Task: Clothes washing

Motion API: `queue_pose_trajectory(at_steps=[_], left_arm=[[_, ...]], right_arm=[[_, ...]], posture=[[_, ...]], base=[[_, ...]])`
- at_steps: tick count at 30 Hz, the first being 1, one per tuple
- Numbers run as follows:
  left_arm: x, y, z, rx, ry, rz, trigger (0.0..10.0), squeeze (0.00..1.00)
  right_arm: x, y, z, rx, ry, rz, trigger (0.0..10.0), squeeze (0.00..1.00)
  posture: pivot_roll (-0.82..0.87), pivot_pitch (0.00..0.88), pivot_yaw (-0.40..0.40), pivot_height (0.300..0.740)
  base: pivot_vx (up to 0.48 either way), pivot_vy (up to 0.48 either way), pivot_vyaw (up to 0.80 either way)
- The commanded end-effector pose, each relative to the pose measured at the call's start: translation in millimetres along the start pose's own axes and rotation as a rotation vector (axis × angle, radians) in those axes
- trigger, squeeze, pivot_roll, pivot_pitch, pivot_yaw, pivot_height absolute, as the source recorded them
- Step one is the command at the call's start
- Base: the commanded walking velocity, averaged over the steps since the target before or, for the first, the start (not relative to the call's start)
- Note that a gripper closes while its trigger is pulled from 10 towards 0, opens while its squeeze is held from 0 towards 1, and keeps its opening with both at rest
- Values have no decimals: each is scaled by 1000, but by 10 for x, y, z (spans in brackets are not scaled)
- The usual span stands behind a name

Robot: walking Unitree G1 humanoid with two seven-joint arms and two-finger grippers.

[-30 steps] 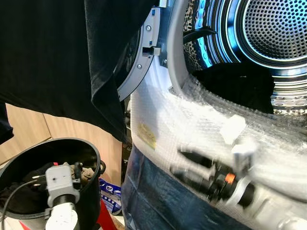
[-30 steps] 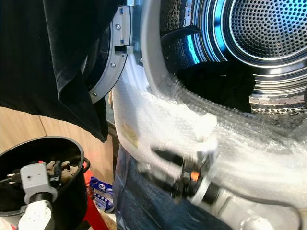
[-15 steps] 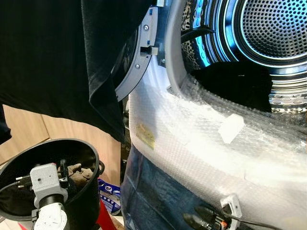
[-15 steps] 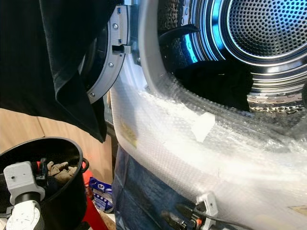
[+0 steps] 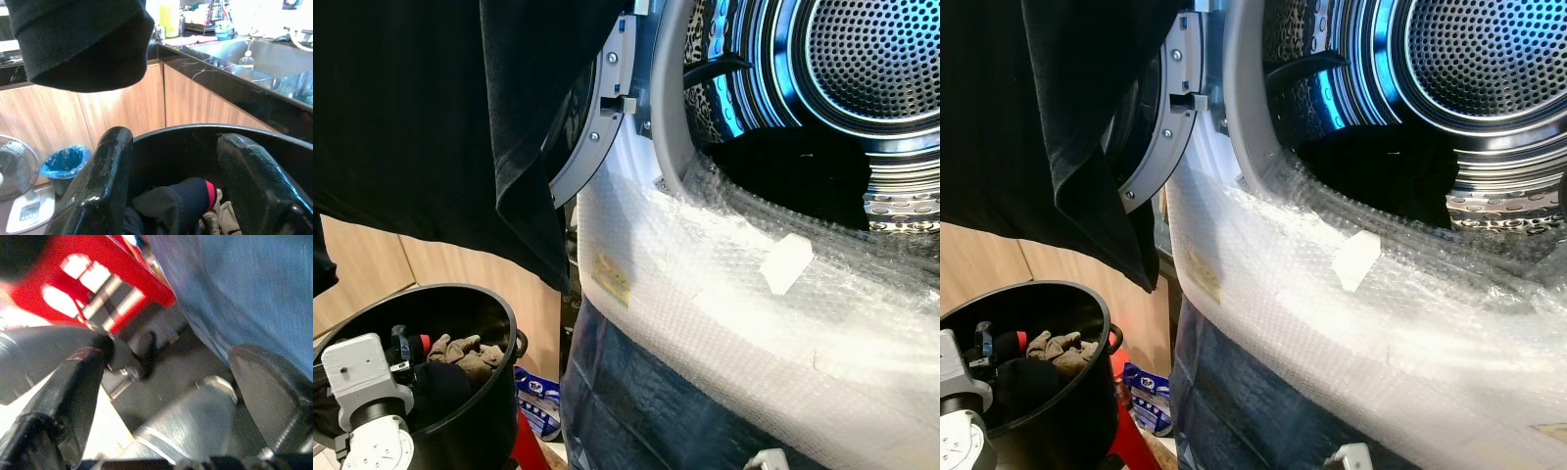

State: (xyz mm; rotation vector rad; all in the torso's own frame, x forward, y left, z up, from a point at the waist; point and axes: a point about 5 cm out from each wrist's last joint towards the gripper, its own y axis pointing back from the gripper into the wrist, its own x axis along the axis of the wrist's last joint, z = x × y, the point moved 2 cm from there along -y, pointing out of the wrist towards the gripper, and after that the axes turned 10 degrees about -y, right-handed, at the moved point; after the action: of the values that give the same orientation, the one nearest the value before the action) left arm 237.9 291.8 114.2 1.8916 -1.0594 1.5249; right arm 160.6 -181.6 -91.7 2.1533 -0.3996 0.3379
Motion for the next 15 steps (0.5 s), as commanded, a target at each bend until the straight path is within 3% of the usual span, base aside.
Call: queue_pose_trajectory(at_steps=[1, 4, 7, 8, 13, 14, 15], left_arm=[[8, -11, -26, -1, 21, -13, 10000, 0], [35, -43, -71, 19, 49, -16, 10000, 0], [50, -68, -85, 23, 69, -21, 10000, 0], [40, -82, -79, 17, 86, -32, 10000, 0], [-5, -107, -59, 6, 133, -67, 10000, 0], [-86, -115, 29, -65, 166, -127, 10000, 1000], [-86, -115, 29, -65, 166, -127, 10000, 1000]], right_arm=[[-54, -4, 129, -159, 107, -69, 10000, 0], [-151, -38, 168, -262, 208, -144, 10000, 0], [-225, -86, 130, -270, 206, -186, 10000, 0], [-278, -98, 126, -283, 222, -218, 10000, 1000], [-414, -64, 201, -385, 265, -295, 10000, 1000], [-475, -12, 284, -490, 346, -350, 10000, 596], [-475, -12, 284, -490, 346, -350, 10000, 596]], posture=[[113, 0, -65, 740], [119, 0, -66, 740], [121, 0, -64, 740], [120, 0, -60, 740], [123, 0, -63, 740], [126, 0, -61, 740], [126, 0, -61, 740]], base=[[0, 0, 0], [0, 0, 0], [0, 0, 0], [0, 0, 0], [0, 0, 0], [0, 0, 0], [0, 0, 0]])
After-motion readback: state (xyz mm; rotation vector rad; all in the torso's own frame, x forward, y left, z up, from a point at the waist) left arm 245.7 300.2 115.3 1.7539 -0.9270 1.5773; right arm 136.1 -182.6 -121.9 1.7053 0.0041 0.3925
